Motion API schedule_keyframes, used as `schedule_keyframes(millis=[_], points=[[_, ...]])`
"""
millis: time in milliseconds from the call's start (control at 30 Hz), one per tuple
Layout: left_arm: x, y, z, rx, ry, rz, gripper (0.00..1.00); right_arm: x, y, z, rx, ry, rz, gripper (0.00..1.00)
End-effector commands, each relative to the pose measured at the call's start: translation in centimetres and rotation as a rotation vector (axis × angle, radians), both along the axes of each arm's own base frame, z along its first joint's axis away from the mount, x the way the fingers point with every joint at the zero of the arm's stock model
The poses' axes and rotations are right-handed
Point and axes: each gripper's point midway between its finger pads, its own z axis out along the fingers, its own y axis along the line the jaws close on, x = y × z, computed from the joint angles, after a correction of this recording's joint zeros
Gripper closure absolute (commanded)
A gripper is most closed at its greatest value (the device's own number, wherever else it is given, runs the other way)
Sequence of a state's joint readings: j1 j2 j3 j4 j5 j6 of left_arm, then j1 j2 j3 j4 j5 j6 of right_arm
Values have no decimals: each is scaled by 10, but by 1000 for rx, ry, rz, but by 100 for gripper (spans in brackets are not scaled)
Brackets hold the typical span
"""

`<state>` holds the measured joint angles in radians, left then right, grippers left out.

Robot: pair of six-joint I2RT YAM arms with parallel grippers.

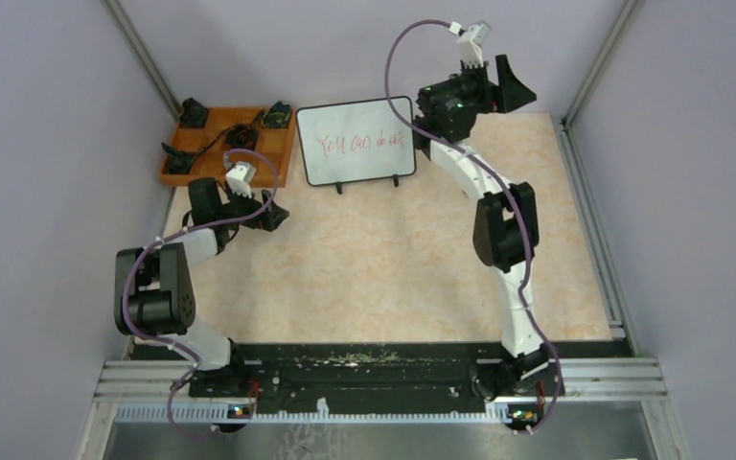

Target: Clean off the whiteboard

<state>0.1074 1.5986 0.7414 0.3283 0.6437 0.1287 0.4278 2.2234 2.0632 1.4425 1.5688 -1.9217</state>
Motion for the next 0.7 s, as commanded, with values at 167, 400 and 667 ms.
schedule_keyframes(millis=[167,400,667], points=[[4,-2,1,-1,-1,-14,0,-18,51,-81,96,183,78,11],[6,6,-2,35,-7,18,0,-20,48,-110,68,229,58,12],[10,29,-2,51,-73,217,0,-26,47,-90,91,183,70,12]])
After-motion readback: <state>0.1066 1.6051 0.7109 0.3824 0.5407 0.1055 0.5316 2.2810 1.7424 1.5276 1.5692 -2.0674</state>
